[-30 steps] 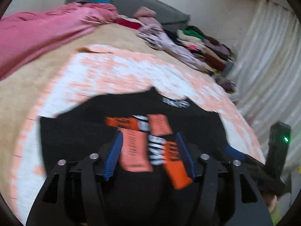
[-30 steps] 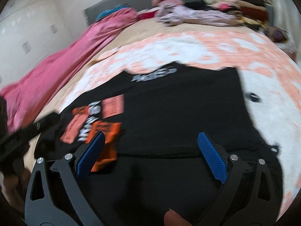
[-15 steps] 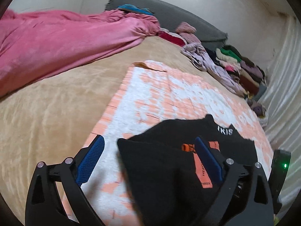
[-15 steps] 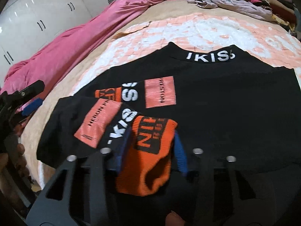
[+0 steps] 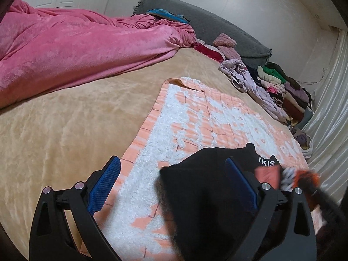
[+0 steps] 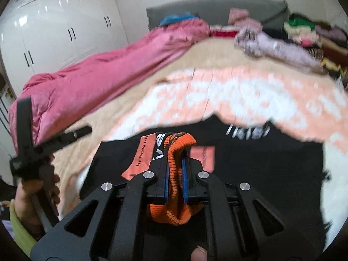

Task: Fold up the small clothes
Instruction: 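Grasp the second orange cuff with the right tool and reposition it, then lay the cuff flat beside the first cuff with the right tool and open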

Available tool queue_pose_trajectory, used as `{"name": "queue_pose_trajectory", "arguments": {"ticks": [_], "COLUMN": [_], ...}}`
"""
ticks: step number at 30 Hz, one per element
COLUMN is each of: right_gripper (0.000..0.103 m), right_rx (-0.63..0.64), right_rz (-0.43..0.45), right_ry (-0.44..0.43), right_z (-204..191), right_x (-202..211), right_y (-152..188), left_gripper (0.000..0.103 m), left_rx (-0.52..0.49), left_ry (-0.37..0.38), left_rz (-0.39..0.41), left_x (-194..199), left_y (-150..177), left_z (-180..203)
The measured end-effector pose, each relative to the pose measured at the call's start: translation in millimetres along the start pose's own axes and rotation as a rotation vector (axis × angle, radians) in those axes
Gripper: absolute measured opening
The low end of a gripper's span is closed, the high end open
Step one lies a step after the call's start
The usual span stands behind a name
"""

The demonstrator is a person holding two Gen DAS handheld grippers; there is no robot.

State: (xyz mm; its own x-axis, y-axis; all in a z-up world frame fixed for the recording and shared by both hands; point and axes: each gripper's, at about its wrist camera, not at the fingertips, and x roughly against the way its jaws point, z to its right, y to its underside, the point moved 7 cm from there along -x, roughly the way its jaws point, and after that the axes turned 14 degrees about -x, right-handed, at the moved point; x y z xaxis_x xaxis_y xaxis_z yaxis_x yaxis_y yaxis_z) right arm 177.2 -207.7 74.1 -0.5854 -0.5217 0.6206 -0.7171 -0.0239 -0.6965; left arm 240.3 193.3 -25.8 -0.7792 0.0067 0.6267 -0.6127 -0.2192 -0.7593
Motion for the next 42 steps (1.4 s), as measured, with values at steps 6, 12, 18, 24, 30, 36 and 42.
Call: {"name": "queue_pose_trajectory", "arguments": {"ticks": [6,12,18,24,30,36,42], "right_gripper": [0.004,0.004,0.004,0.004,0.004,0.005,0.015], "right_rx": [-0.004,-0.042,-0.108,-0.134,-0.174,-0.204,-0.209], "right_rz": [0.084,0.101,0.074,0.028,-0.035,-0.08,-0.07], "right_ry": [0.116,0.233,0.294,0.348,0.387,0.44,0.465], "right_z": [44,100,145,173,194,213,220], "right_x": [18,24,17,-1,-19,-32,-27], "right_y": [-34,-36,-23,-6,16,29,29], "left_gripper": [0.096,0.096,0.096,0.096,0.096,0.097,0.097], "left_rx": [-0.015,-0.065,-0.133,-0.271,-0.388,-0.372,-0.373], "left_ry": [0.022,0.049,0.089,0.136,0.104,0.081,0.075], "left_rz": [0.015,0.024,0.006,-0.022,-0.082,-0.2,-0.198], "left_x": [-1,-4,-17,-34,-55,-80,-80], "left_y": [-1,0,8,22,41,58,57], "left_z": [6,24,56,108,130,120,119]}}
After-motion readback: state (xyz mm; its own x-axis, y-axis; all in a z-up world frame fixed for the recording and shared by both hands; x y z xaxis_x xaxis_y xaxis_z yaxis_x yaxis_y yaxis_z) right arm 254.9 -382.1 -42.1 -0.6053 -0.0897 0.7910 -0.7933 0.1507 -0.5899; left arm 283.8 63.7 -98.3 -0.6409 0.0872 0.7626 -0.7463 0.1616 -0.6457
